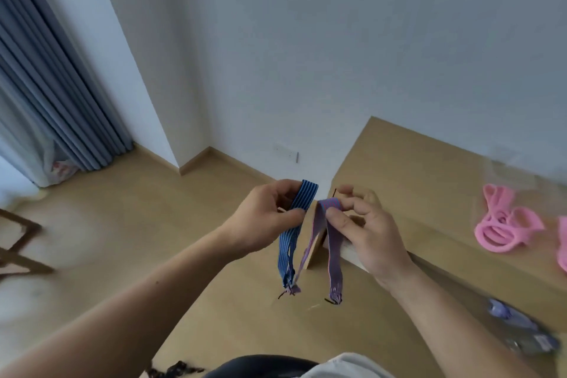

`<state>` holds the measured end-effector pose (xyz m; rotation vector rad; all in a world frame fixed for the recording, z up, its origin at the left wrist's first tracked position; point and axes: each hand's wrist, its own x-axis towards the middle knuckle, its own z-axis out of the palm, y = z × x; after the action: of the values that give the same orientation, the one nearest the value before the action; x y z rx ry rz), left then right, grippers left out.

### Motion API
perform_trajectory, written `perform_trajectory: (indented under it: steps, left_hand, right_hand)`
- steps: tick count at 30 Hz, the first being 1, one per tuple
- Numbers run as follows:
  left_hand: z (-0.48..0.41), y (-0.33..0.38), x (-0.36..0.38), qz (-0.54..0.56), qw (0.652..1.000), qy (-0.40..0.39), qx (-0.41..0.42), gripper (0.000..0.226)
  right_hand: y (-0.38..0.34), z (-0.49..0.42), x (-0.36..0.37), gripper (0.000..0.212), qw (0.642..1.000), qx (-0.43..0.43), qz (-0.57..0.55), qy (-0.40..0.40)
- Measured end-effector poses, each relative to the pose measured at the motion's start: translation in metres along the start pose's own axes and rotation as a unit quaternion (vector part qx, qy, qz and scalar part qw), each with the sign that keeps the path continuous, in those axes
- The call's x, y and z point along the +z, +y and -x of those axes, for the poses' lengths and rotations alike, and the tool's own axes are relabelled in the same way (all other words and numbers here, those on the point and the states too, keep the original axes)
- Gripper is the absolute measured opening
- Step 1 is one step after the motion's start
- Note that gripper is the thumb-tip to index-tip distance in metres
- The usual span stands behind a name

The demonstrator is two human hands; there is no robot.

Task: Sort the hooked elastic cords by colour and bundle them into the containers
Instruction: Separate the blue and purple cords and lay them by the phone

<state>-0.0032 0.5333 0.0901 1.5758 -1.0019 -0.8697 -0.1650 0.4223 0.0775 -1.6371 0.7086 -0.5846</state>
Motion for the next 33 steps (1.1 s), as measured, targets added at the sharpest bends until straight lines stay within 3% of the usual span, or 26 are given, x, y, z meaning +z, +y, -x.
perform_trajectory:
  steps: [3,6,10,14,21,26,30,31,33]
  left_hand:
    - [-0.008,0.014,0.024,-0.008,0.999,-0.046,0.024,0.041]
    - [-0.018,0.028,0.051,0.029,0.997,-0.073,-0.012,0.044]
    - [-0.032,0.043,0.095,-0.065,0.995,-0.081,-0.001,0.030]
    - [-0.041,0.059,0.145,-0.077,0.993,-0.085,0.025,0.020]
    - [-0.056,0.094,0.217,0.059,0.991,-0.121,-0.011,0.032]
    - [-0.077,0.119,0.265,0.185,0.963,-0.190,-0.044,0.039]
    - [-0.090,0.124,0.298,0.212,0.940,-0.256,-0.075,0.045]
    - [-0.095,0.123,0.305,0.220,0.934,-0.269,-0.082,0.044]
    - [-0.105,0.124,0.316,0.235,0.919,-0.304,-0.092,0.041]
  right_hand:
    - [0.007,0.010,-0.034,0.011,0.998,-0.011,-0.068,0.012]
    - [0.013,0.022,-0.065,0.010,0.990,-0.019,-0.129,0.051]
    - [0.025,0.035,-0.101,0.004,0.984,-0.055,-0.112,0.131]
    - [0.038,0.046,-0.130,0.018,0.983,-0.061,-0.111,0.134]
    - [0.060,0.076,-0.170,0.063,0.991,-0.060,-0.075,0.098]
    - [0.073,0.095,-0.190,0.061,0.985,-0.026,-0.067,0.158]
    - [0.070,0.107,-0.207,0.044,0.981,-0.017,-0.101,0.168]
    - [0.069,0.109,-0.212,0.045,0.977,-0.015,-0.115,0.180]
    - [0.070,0.111,-0.221,0.073,0.970,-0.008,-0.134,0.204]
